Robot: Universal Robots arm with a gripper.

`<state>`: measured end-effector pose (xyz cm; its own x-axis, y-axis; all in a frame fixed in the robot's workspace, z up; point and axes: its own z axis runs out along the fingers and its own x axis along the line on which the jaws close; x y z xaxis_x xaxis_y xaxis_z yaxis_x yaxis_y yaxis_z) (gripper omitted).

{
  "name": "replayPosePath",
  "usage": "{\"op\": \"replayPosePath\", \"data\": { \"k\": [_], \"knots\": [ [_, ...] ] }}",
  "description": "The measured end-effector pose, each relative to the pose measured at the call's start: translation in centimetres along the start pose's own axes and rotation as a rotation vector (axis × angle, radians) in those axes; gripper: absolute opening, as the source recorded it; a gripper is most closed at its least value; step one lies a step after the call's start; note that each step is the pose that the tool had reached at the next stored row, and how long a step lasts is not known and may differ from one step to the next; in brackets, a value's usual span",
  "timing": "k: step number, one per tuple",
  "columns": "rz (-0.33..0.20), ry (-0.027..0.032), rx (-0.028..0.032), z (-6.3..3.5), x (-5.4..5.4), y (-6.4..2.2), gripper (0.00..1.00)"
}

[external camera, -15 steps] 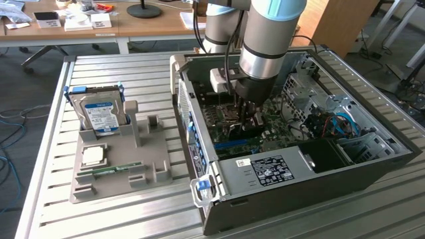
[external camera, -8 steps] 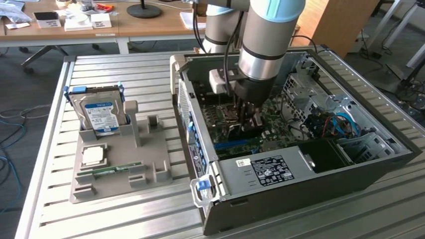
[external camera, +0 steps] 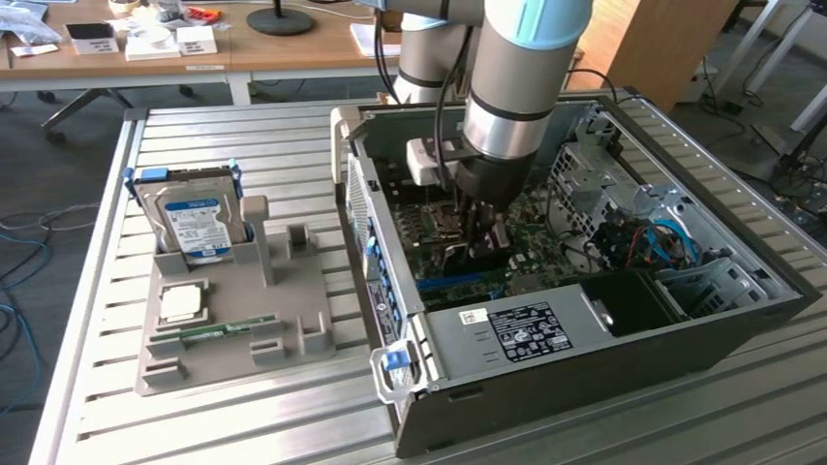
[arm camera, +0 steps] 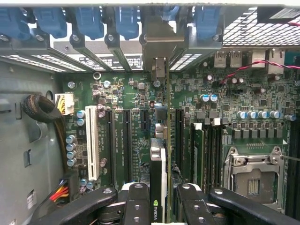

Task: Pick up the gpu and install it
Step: 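Insert the gpu into the slot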

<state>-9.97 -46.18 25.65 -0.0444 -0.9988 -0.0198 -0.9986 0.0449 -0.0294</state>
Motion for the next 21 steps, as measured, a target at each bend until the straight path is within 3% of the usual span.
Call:
{"op": "replayPosePath", "data": {
  "k": [21],
  "knots": [
    [0.018, 0.0005, 0.0003, 0.43, 0.02, 0.33, 0.27]
  ]
}}
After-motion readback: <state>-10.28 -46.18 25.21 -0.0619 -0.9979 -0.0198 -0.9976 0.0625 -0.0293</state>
